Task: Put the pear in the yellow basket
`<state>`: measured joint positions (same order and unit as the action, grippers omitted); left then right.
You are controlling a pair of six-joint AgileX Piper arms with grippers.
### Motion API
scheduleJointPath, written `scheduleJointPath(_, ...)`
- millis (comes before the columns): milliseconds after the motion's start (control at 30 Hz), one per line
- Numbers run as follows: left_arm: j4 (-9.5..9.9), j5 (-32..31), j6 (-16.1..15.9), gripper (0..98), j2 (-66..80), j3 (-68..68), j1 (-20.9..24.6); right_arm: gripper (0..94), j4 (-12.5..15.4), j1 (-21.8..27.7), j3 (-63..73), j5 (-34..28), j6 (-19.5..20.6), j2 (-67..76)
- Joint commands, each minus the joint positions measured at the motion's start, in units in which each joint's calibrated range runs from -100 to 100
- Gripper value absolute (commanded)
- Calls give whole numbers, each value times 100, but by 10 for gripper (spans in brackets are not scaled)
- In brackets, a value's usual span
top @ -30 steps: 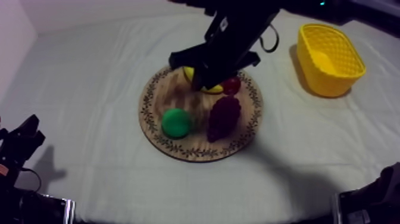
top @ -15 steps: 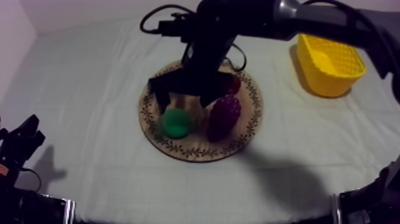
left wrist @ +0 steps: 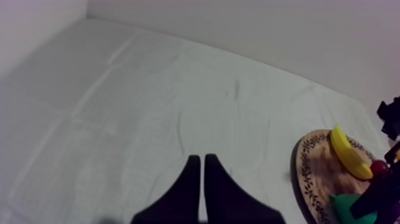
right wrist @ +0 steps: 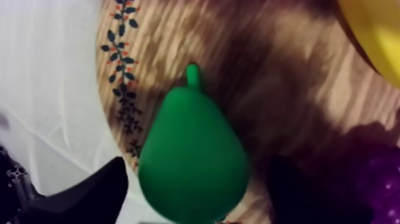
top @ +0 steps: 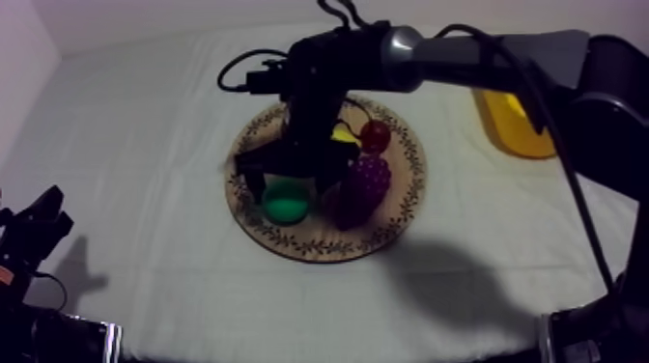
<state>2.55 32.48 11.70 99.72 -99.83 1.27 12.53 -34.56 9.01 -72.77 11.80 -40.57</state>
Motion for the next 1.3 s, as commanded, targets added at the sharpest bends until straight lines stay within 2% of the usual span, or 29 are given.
scheduleJointPath(0, 1, 1, 0, 1, 2, 5, 0, 819, 20, -13, 46, -20, -17, -71)
scheduleJointPath(100, 1, 1, 0, 1, 2, 5, 0, 760, 12, -43, 92, -19, -28, -143)
scheduleJointPath(300, 1, 1, 0, 1, 2, 5, 0, 515, -34, -70, 33, 66, -15, -115)
scheduleJointPath(533, 1, 1, 0, 1, 2, 5, 0, 374, -73, -10, -181, 183, -59, 82)
scheduleJointPath(733, 1, 1, 0, 1, 2, 5, 0, 355, -148, 171, -481, 52, -126, 703)
scheduleJointPath(900, 1, 1, 0, 1, 2, 5, 0, 358, -261, 542, -626, -316, -217, 1650)
scheduleJointPath(1100, 1, 1, 0, 1, 2, 5, 0, 348, -508, 1226, -595, -765, -366, 2739)
scheduleJointPath(1267, 1, 1, 0, 1, 2, 5, 0, 344, -612, 1948, -704, -803, -525, 3340)
